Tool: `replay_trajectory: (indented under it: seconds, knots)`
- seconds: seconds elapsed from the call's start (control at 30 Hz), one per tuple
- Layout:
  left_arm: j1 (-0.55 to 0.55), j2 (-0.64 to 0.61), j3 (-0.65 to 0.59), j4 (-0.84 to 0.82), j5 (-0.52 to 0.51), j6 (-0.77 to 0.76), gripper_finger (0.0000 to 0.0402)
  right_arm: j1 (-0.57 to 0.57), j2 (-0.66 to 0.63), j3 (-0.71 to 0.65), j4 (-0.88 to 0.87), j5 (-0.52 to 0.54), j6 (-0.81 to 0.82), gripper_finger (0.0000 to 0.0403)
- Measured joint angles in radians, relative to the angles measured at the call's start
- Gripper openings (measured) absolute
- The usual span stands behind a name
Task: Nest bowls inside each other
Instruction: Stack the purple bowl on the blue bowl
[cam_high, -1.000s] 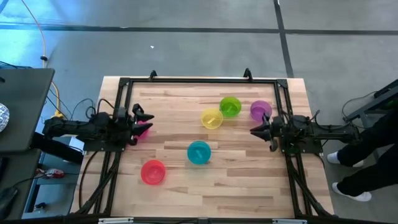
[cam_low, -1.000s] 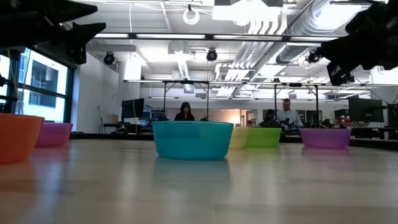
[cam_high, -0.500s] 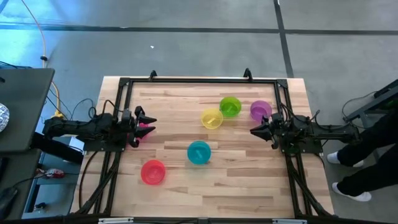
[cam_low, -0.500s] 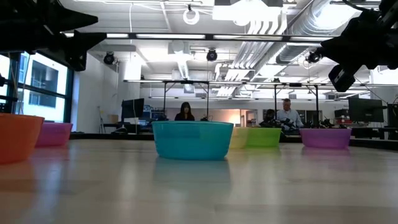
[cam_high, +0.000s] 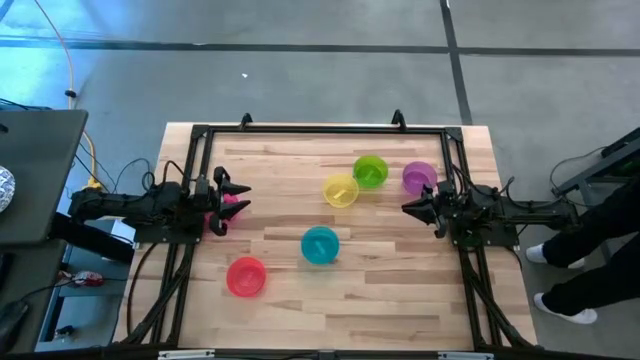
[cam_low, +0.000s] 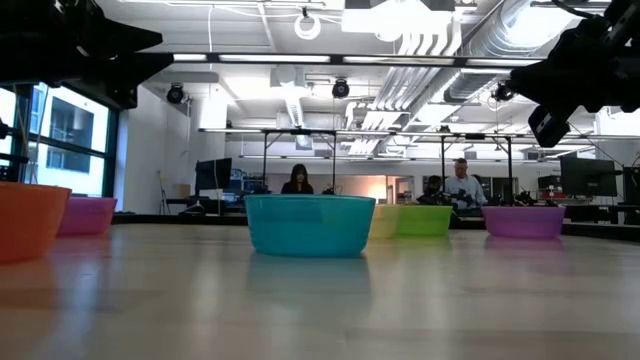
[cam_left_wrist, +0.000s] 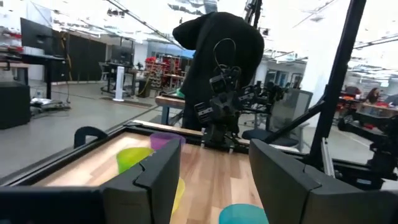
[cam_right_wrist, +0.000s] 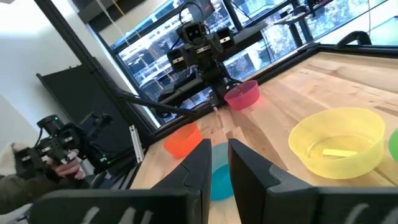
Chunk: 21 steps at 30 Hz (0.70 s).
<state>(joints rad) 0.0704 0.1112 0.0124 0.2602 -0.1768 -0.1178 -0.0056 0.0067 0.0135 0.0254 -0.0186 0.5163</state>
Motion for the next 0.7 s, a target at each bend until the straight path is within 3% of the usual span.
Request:
replay_trajectory:
  seconds: [0.3,0.5,0.7]
  knots:
    - [0.001,0.0,0.0,-0.002,-0.038,-0.115,0.0181,0.0,0.0,0.0,0.0,-0.001,-0.002,0.0044]
    - [0.0,0.0,0.0,-0.011,-0.032,-0.114,0.0181,0.0,0.001,0.0,-0.022,0.002,-0.124,0.0044]
    - [0.0,0.0,0.0,-0.04,0.031,0.048,0.0181,0.0,0.001,0.0,-0.022,0.001,-0.186,0.0044]
